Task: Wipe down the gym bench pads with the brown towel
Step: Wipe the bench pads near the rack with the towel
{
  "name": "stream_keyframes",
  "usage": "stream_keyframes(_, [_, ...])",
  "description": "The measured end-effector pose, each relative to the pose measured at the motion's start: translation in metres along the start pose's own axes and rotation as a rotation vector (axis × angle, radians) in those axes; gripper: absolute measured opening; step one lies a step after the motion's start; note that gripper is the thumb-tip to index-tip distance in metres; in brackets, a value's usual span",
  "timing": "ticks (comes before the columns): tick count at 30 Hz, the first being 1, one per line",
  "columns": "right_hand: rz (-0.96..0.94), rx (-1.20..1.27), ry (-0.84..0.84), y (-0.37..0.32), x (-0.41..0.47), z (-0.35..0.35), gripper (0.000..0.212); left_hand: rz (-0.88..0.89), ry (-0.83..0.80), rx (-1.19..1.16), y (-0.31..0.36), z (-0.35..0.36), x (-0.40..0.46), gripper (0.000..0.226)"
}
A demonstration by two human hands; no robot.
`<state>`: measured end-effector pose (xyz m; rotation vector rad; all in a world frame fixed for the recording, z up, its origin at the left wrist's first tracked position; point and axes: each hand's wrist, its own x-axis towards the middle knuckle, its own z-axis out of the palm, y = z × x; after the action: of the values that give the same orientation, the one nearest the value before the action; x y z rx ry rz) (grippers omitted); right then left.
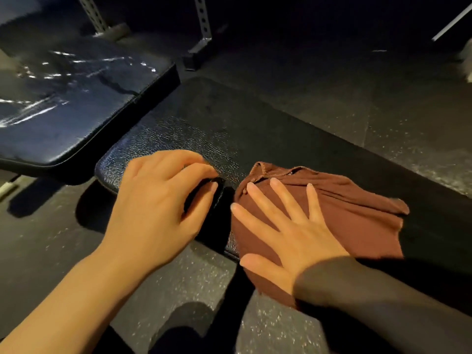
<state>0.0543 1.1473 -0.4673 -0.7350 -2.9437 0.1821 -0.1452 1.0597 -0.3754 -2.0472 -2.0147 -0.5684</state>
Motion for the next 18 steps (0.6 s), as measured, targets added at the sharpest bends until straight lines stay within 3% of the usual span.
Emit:
stream_keyframes(6, [0.106,0.158,0.032,0.009,0.059,-0.02,0.064,-0.087,0.091,-0.117,-0.003,0.003,0.023,0.027])
stream_keyframes(8, [0.219,0.192,0.085,0.023,0.081,-0.024,0.068,-0.128,0.125,-0.086,-0.007,0.004,0.029,0.025])
stream_keyframes(14, [0.7,0.204,0.093,0.079,0.146,-0.032,0.061,-0.472,0.233,-0.141,-0.055,-0.008,0.04,0.032])
stream_keyframes(18, [0.778,0.19,0.062,0.043,0.148,-0.033,0.066,-0.562,0.271,-0.219,-0.067,-0.011,0.038,0.032])
